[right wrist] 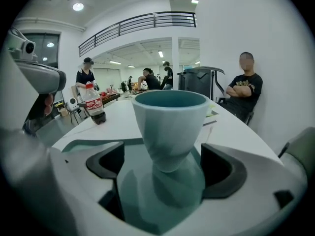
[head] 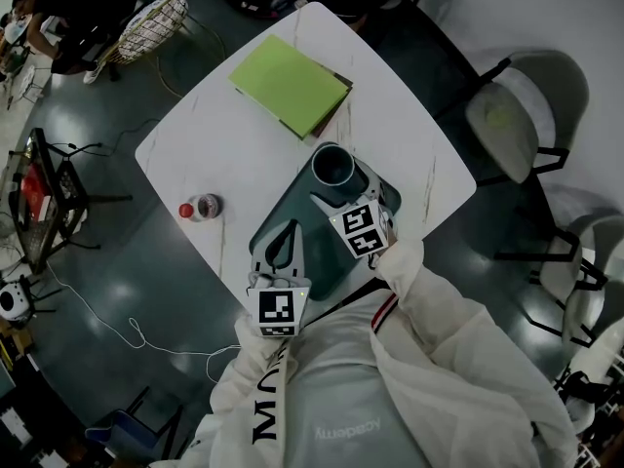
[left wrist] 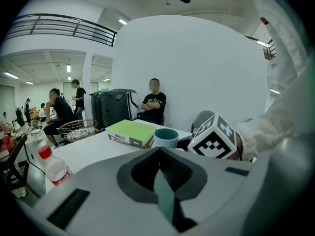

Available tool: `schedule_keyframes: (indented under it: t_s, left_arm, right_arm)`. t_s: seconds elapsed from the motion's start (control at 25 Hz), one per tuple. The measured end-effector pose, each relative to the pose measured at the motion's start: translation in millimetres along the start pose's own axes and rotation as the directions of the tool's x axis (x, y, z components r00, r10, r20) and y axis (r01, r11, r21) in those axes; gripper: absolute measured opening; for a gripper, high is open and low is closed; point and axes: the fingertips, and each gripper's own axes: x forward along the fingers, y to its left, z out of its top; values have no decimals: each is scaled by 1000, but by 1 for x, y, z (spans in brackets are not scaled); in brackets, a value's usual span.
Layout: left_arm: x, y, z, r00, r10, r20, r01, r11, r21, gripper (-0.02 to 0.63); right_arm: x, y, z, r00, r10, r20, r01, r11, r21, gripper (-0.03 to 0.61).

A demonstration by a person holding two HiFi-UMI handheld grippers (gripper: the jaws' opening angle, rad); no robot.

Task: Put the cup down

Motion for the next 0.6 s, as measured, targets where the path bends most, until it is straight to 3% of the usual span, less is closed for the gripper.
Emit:
schedule_keyframes:
  t_s: [0.6]
  left_arm:
    - [-36,-7,0,999,-24,32,23,999,34,11]
  right_arm:
    - [-53,15,9,995,-58,78,57,998,15,468]
